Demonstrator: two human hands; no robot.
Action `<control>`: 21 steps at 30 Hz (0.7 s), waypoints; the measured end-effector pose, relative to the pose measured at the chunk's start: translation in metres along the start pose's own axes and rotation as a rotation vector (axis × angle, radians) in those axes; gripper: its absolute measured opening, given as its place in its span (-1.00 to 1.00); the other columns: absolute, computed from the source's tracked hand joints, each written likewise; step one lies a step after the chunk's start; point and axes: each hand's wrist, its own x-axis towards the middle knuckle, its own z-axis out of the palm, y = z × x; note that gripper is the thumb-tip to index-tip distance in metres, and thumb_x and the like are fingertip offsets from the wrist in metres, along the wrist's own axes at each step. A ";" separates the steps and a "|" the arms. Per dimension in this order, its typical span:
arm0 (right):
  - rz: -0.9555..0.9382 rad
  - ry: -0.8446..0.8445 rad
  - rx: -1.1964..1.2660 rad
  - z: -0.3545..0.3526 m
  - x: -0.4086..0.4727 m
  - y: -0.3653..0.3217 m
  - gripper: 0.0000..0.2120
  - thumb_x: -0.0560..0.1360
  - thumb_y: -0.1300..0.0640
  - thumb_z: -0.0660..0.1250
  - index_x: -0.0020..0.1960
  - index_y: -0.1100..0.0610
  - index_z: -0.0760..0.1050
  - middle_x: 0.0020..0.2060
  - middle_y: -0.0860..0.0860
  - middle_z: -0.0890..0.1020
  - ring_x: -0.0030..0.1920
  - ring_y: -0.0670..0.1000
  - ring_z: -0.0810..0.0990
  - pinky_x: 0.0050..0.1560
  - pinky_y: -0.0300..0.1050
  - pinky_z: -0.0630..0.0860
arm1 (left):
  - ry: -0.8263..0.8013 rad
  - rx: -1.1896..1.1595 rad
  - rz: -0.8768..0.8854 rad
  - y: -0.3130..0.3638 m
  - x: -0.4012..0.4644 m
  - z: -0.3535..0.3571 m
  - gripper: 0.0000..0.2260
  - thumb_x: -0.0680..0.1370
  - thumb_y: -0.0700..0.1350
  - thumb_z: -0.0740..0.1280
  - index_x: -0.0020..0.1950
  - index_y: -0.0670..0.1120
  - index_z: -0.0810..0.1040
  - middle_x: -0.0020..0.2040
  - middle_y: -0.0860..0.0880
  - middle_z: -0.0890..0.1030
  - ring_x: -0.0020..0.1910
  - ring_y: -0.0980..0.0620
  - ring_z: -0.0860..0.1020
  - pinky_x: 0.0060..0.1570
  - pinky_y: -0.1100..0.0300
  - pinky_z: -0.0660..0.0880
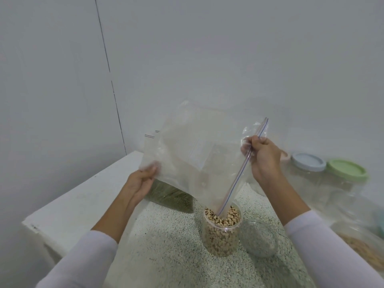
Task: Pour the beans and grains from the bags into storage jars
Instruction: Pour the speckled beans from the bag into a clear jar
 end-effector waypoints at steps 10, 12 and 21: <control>0.002 0.000 0.051 -0.005 0.002 0.006 -0.78 0.60 0.34 0.15 -0.21 0.21 0.40 -0.27 0.08 0.55 -0.44 -0.10 0.51 -0.37 -0.26 0.56 | -0.069 -0.236 -0.050 -0.030 -0.010 0.023 -0.31 0.07 -0.37 0.63 0.14 -0.21 0.47 0.03 -0.23 0.63 0.05 -0.15 0.63 0.20 -0.07 0.50; -0.003 -0.005 0.065 -0.005 0.002 0.009 -0.77 0.60 0.34 0.15 -0.21 0.21 0.40 -0.28 0.09 0.54 -0.47 -0.12 0.52 -0.38 -0.25 0.56 | -0.060 -0.141 -0.165 -0.041 -0.015 0.025 -0.46 0.30 -0.35 0.45 0.26 -0.19 0.43 0.11 -0.24 0.58 0.11 -0.20 0.56 0.28 -0.18 0.40; -0.013 -0.015 0.111 -0.012 0.006 0.003 -0.78 0.60 0.35 0.14 -0.20 0.22 0.42 -0.25 0.10 0.56 -0.48 -0.10 0.54 -0.39 -0.24 0.56 | 0.018 0.076 -0.186 -0.061 -0.014 0.036 -0.69 0.44 -0.45 0.25 0.18 -0.40 0.41 0.07 -0.27 0.56 0.04 -0.11 0.57 -0.09 0.13 0.62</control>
